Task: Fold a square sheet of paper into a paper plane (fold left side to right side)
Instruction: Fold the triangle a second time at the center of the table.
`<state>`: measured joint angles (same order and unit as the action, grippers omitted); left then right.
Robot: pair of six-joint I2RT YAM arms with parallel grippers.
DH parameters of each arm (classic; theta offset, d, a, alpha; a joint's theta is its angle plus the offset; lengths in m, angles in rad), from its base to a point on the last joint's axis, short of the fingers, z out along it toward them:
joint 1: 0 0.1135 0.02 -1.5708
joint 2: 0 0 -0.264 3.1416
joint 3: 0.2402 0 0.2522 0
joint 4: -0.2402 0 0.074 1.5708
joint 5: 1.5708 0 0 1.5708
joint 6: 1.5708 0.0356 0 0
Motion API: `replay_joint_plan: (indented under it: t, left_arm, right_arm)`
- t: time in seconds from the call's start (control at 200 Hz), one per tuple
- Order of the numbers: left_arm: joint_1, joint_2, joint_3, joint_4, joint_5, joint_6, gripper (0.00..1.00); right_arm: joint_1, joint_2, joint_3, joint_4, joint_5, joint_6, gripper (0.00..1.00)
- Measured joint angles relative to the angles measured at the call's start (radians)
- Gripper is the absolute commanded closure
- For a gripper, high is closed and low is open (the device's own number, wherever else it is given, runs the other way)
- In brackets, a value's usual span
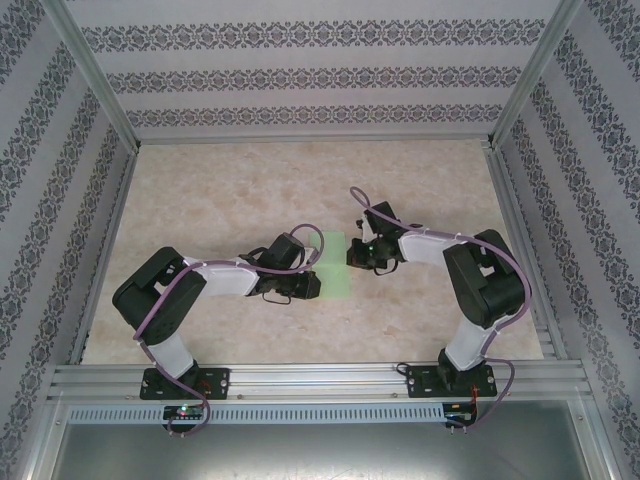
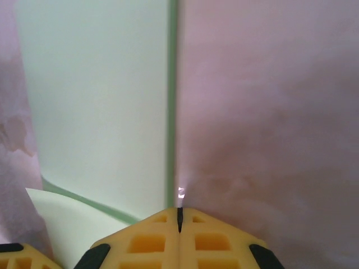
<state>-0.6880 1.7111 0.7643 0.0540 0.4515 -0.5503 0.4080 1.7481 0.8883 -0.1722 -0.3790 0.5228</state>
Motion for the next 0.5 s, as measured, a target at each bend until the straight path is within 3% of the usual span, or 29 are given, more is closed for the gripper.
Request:
replay_joint_plan:
  t: [0.28,0.5]
  left_arm:
    - [0.0,0.0,0.0,0.001,0.0,0.0,0.85]
    - [-0.004,0.0,0.002,0.0,-0.001,0.0,0.86]
  right_arm:
    - [-0.036,-0.081,-0.021,-0.014,0.006,-0.003,1.0]
    - [0.046,-0.132,-0.058,0.049,-0.058,0.043,1.0]
